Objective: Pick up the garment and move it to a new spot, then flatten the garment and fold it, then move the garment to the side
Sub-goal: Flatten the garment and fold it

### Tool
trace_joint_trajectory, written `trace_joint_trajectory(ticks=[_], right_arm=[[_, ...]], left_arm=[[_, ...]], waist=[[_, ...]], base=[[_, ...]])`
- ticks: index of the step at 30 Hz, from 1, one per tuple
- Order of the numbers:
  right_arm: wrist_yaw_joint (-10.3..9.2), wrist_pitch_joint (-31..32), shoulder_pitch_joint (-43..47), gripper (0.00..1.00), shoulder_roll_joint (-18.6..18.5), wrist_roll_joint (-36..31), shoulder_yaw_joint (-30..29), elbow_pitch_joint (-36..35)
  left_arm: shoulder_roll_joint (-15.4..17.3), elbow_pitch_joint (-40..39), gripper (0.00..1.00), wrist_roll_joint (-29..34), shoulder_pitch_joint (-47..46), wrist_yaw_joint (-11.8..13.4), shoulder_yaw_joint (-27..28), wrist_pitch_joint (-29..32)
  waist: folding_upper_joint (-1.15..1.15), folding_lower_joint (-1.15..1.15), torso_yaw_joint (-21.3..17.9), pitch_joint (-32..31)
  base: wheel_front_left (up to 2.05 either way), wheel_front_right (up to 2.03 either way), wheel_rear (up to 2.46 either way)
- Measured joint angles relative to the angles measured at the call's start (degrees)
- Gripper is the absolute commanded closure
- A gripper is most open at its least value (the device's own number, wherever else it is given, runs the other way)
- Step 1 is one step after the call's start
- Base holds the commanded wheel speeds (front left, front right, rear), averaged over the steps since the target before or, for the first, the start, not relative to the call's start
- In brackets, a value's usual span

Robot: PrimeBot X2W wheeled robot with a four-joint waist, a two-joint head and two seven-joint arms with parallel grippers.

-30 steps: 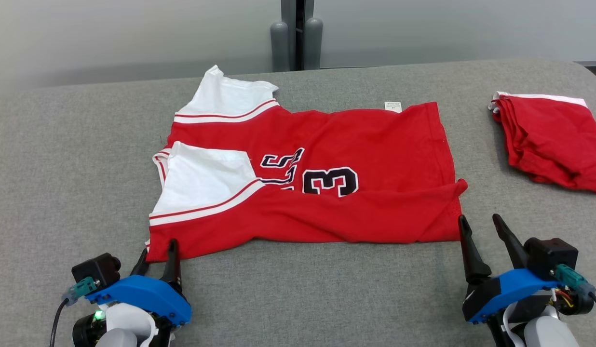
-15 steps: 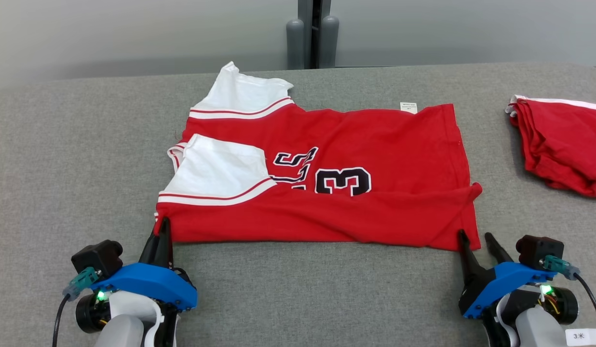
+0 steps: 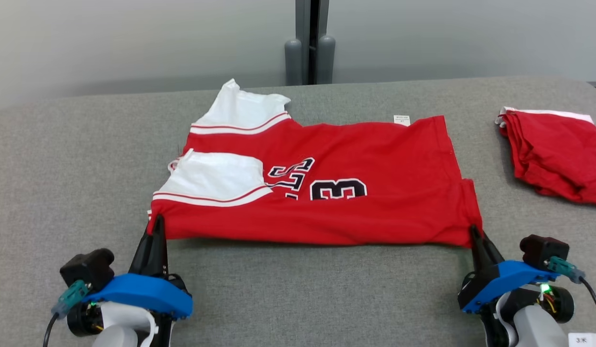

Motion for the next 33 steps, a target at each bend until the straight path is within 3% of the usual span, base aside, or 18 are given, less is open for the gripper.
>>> trace_joint_trajectory(ticks=[5, 14, 19, 20, 21, 22, 23, 27, 33], right_arm=[[0.0, 2.5, 4.83, 1.0, 0.0, -0.73, -1.92, -8.16], [0.0, 14.89, 21.48, 1.0, 0.0, -0.43, -3.74, -30.56], [0.0, 17.53, 26.54, 1.0, -0.01, 2.78, -4.27, -33.25], [0.0, 17.69, 26.94, 0.9, 0.0, 2.96, -4.2, -32.65], [0.0, 17.8, 27.36, 0.71, 0.0, 3.12, -4.23, -31.89], [0.0, 17.98, 27.61, 0.45, 0.0, 3.53, -4.26, -31.08], [0.0, 17.88, 27.91, 0.0, 0.01, 3.42, -4.38, -30.32], [-0.01, 15.95, 28.57, 0.0, -0.04, 1.72, -5.94, -28.08], [-0.01, 13.85, 25.57, 0.0, -0.04, 0.89, -6.06, -30.04]], left_arm=[[1.16, -7.53, 1.0, -0.44, 5.78, 0.4, -0.2, 1.6], [2.79, -21.46, 1.0, -2.67, 23.41, 3.12, -0.68, 8.39], [2.15, -22.02, 1.0, -4.28, 27.91, 4.52, -0.94, 10.42], [2.21, -21.16, 1.0, -4.15, 28.08, 4.77, -1.1, 10.61], [2.4, -20.52, 0.75, -3.46, 28.25, 4.99, -1.48, 10.6], [2.61, -19.86, 0.27, -2.9, 28.31, 5.0, -1.87, 10.59], [2.58, -19.47, 0.0, -2.77, 28.31, 5.0, -2.12, 10.57], [3.27, -19.56, 0.0, -1.67, 27.58, 4.94, -2.58, 10.06], [6.76, -23.58, 0.0, 1.86, 21.08, 4.41, -2.77, 10.5]], waist=[[0.0, 0.0, 0.09, -1.89], [0.0, 0.0, -0.57, -3.86], [0.0, 0.0, -0.56, -4.67], [0.0, -0.01, -0.56, -4.85], [0.0, 0.0, -0.59, -4.98], [0.0, -0.01, -0.61, -5.09], [0.0, -0.01, -0.59, -5.16], [0.0, -0.01, -0.62, -4.87], [0.0, 0.0, -1.27, -3.95]], base=[[0.0, 0.0, 0.0], [0.0, 0.0, 0.0], [0.0, 0.0, 0.0], [0.0, 0.0, 0.0], [0.0, 0.0, 0.0], [0.0, 0.0, 0.0], [0.0, 0.0, 0.0], [0.0, 0.0, 0.0], [0.0, 0.0, 0.0]])
